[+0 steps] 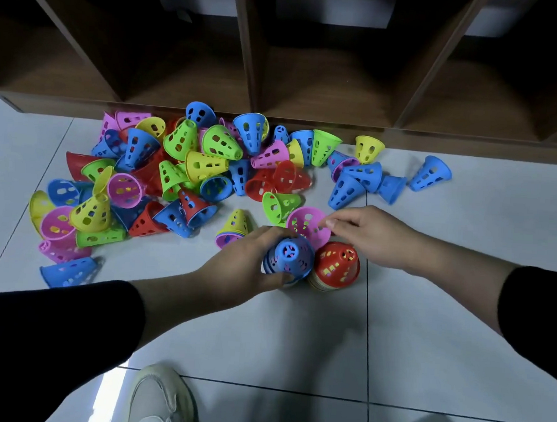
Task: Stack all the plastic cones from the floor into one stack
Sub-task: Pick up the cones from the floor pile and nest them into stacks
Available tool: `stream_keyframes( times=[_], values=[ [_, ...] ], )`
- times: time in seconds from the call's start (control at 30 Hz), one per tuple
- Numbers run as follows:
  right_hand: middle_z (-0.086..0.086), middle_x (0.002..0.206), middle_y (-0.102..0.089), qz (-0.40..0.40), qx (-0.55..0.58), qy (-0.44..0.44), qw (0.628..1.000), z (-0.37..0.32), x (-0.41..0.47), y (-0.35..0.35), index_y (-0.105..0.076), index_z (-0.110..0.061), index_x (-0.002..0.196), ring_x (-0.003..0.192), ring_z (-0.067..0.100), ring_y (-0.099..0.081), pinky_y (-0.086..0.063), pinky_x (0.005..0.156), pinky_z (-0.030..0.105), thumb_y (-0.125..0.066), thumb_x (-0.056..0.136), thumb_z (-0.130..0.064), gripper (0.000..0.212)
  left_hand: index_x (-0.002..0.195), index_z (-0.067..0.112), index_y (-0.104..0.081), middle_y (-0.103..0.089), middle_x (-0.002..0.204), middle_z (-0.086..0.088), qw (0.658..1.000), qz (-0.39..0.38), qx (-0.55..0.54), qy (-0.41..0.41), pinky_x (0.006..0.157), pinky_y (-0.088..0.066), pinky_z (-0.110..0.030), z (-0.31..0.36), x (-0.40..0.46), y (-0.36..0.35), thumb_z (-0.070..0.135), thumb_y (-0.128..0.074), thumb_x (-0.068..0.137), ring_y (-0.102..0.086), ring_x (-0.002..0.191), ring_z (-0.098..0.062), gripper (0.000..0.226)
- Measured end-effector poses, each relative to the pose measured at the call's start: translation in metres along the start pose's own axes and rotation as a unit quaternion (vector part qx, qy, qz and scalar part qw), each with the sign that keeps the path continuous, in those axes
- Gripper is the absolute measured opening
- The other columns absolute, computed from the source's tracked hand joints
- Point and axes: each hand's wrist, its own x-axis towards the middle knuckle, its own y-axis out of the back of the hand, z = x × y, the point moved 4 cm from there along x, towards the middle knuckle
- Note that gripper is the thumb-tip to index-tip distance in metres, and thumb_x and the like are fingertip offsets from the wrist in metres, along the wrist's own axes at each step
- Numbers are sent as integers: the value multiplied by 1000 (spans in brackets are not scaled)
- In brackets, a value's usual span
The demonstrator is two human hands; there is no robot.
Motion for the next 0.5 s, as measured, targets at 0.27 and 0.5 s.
stream_keyframes(
  times=[0.27,0.5],
  values=[
    [-11,58,-47,67,-48,17,996,-3,23,4,-63,-9,74,49,0,-41,-33,59,28,-49,104,-25,37,151,45,-25,-29,159,14,999,-20,4,29,113,-30,-26,-6,-7,2,81,-50,79,-26,144,-2,84],
    [-28,104,-67,172,56,135,974,-36,-1,30,-72,-23,120,88,5,-68,-56,78,17,-56,101,-27,25,147,34,-37,-63,121,17,943,115,-275,149,89,-48,-23,27,26,50,68,-54,88,-64,106,0,71]
  ],
)
